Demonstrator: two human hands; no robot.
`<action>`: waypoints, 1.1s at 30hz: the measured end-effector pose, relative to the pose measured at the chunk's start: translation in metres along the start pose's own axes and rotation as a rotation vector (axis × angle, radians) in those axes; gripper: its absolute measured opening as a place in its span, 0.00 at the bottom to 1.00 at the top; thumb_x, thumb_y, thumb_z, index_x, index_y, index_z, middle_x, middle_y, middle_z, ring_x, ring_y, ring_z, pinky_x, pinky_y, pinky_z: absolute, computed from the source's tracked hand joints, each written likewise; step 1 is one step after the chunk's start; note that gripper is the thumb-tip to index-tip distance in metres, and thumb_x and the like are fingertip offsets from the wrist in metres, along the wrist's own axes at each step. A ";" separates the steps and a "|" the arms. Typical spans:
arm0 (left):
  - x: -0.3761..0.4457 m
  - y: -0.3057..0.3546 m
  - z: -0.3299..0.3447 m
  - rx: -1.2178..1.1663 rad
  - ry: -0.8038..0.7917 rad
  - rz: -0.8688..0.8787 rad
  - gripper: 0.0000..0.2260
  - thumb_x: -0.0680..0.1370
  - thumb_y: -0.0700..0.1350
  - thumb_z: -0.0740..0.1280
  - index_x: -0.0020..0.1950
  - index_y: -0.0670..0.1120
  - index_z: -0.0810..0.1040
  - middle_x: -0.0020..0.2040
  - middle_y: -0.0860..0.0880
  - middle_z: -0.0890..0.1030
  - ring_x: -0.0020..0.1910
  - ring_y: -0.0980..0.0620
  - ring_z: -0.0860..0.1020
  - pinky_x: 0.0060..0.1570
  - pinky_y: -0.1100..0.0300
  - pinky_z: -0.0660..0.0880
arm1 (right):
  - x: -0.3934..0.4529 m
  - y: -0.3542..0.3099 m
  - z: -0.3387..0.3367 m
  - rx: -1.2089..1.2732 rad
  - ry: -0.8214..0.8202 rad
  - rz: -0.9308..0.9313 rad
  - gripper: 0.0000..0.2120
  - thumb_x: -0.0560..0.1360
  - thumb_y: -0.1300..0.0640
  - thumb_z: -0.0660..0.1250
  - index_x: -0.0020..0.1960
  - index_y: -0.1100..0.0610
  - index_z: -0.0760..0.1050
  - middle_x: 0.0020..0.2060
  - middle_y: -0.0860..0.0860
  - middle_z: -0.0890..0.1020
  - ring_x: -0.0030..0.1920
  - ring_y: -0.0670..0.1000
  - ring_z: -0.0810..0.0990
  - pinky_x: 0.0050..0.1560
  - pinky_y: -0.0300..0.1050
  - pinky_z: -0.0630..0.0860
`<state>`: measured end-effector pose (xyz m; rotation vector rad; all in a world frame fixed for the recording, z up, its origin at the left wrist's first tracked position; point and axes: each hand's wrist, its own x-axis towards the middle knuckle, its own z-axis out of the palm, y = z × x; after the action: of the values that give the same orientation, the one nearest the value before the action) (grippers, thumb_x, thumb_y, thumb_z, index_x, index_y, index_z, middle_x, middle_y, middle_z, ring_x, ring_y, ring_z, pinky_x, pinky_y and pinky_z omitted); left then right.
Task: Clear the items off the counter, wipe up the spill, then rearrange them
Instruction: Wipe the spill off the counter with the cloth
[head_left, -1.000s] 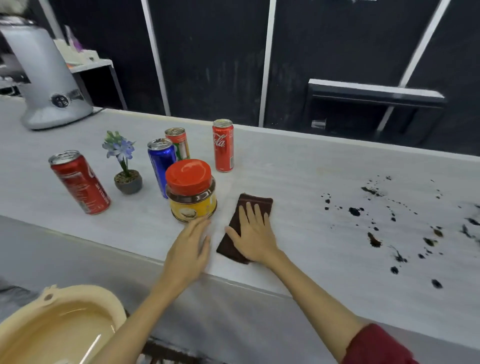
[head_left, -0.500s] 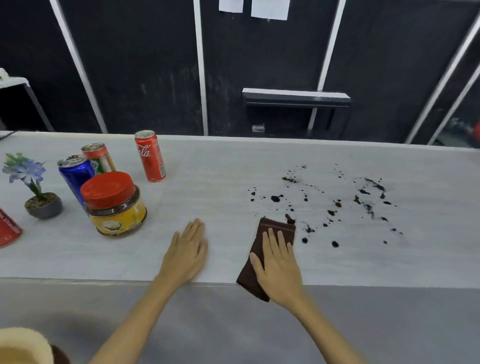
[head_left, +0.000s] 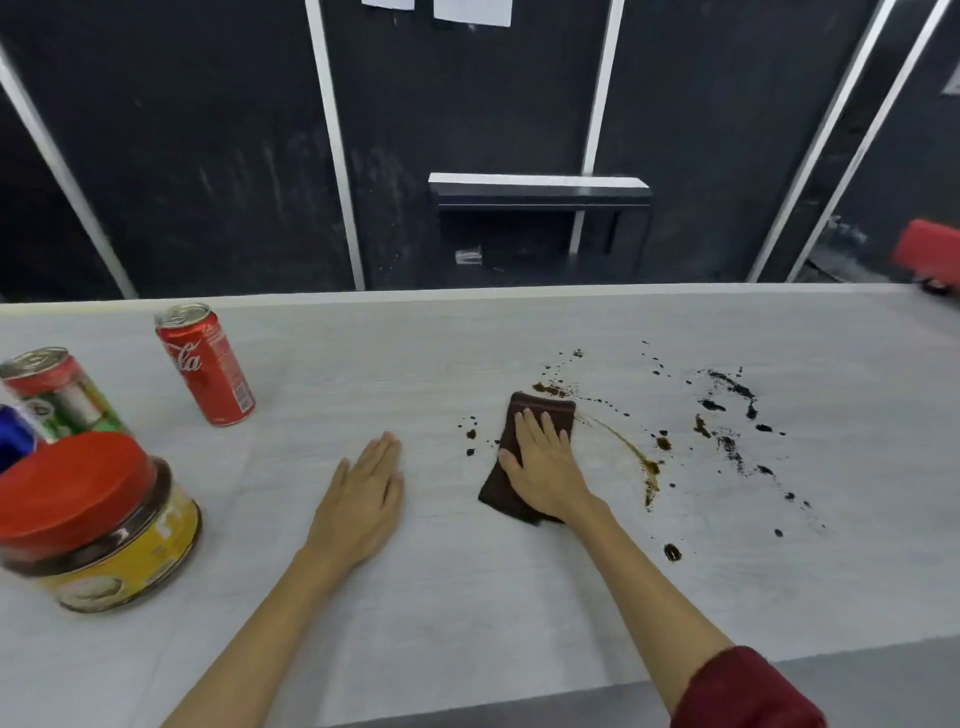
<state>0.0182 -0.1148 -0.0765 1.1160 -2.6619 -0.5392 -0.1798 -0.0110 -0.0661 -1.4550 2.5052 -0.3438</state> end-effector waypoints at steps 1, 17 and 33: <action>0.005 -0.002 0.000 0.003 0.003 0.009 0.22 0.82 0.48 0.47 0.76 0.47 0.49 0.77 0.52 0.49 0.75 0.57 0.47 0.74 0.56 0.43 | 0.003 -0.005 0.002 0.009 -0.003 -0.036 0.28 0.81 0.49 0.48 0.76 0.61 0.44 0.77 0.55 0.46 0.76 0.56 0.42 0.75 0.52 0.41; 0.025 -0.013 0.011 0.035 0.042 0.053 0.24 0.80 0.49 0.43 0.76 0.47 0.49 0.77 0.53 0.49 0.75 0.58 0.47 0.73 0.57 0.43 | 0.035 -0.009 -0.003 0.189 0.071 0.039 0.23 0.81 0.59 0.50 0.75 0.61 0.52 0.76 0.55 0.54 0.76 0.55 0.49 0.74 0.52 0.46; 0.019 -0.014 0.015 0.065 0.069 0.046 0.36 0.69 0.58 0.31 0.76 0.49 0.48 0.77 0.55 0.48 0.72 0.64 0.43 0.71 0.60 0.40 | 0.017 0.073 -0.030 0.103 0.137 0.230 0.24 0.81 0.57 0.50 0.75 0.63 0.52 0.76 0.56 0.54 0.76 0.57 0.49 0.74 0.56 0.48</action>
<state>0.0094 -0.1335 -0.0953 1.0679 -2.6554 -0.4019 -0.2570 0.0118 -0.0620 -1.1266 2.6825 -0.5372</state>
